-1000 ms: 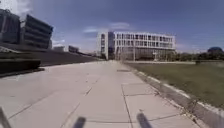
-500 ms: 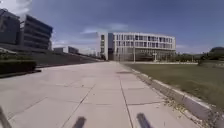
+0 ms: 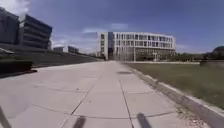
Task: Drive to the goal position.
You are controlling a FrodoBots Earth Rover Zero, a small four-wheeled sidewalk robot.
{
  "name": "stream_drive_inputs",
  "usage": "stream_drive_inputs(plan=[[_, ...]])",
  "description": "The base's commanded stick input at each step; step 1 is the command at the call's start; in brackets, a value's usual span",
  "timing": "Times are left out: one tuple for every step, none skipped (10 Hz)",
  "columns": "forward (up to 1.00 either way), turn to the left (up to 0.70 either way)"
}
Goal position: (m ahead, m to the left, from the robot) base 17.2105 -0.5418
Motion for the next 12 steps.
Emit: stream_drive_inputs(plan=[[0.70, 0.00], [0.70, 0.00], [0.70, 0.00], [0.70, 0.00], [0.70, 0.00], [0.70, 0.00], [0.70, 0.00], [0.70, 0.00], [0.70, 0.00], [0.70, 0.00], [0.70, 0.00], [0.70, 0.00]])
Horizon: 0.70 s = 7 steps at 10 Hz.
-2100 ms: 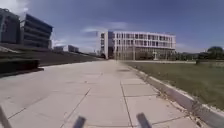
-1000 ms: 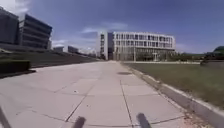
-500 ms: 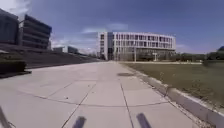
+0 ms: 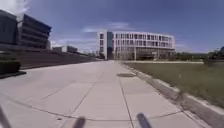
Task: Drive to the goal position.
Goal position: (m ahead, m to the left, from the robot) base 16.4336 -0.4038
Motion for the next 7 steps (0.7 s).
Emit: stream_drive_inputs(plan=[[0.70, 0.00], [0.70, 0.00], [0.70, 0.00], [0.70, 0.00], [0.70, 0.00], [0.70, 0.00], [0.70, 0.00]])
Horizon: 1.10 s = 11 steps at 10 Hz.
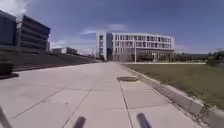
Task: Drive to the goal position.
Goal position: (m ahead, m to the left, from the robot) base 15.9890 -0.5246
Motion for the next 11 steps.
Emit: stream_drive_inputs(plan=[[0.70, 0.00], [0.70, 0.00], [0.70, 0.00], [0.70, 0.00], [0.70, 0.00], [0.70, 0.00], [0.70, 0.00], [0.70, 0.00], [0.70, 0.00], [0.70, 0.00], [0.70, 0.00]])
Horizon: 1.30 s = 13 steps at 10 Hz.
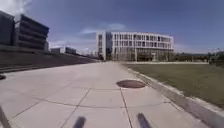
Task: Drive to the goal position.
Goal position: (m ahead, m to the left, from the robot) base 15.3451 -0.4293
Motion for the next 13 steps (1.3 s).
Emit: stream_drive_inputs(plan=[[0.70, 0.00], [0.70, 0.00], [0.70, 0.00], [0.70, 0.00], [0.70, 0.00], [0.70, 0.00], [0.70, 0.00], [0.70, 0.00], [0.70, 0.00], [0.70, 0.00], [0.70, 0.00], [0.70, 0.00], [0.70, 0.00]])
